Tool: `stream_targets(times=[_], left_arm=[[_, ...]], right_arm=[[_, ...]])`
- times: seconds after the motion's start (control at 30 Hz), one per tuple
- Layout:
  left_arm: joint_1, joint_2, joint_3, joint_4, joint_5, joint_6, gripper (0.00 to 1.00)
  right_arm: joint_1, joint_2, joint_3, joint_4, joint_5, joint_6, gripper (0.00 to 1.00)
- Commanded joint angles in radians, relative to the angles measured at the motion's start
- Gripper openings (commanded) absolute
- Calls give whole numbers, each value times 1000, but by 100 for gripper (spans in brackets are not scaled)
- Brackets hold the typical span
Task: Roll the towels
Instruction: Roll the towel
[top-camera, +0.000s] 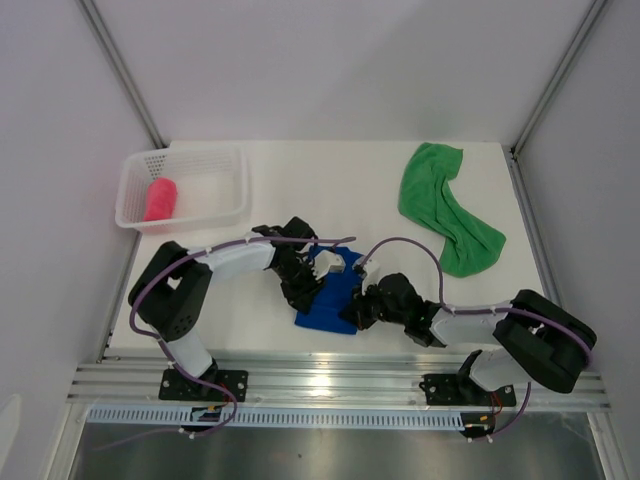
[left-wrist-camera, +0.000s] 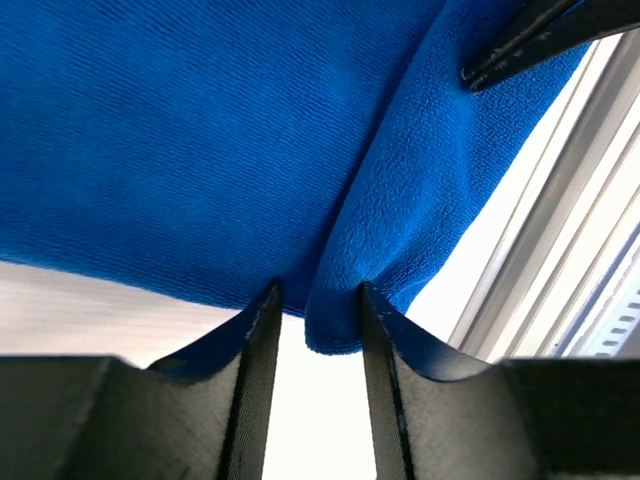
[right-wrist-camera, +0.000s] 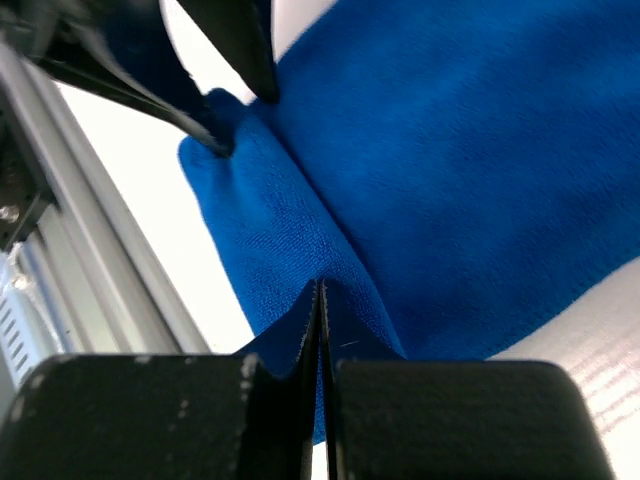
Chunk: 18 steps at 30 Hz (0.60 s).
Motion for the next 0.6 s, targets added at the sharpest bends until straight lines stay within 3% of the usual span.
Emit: stream_targets(times=[0.0,0.37,0.57], left_arm=[[11,-13,47,6,-28,-2,42],[11,-111,79,-20,-19,10,47],[12,-253,94,-49,53,86,52]], right_arm=[[4,21,-8,17,66,26,0],[-1,57,7,16,129,36,0],[-7,85,38,-6,115,39,0]])
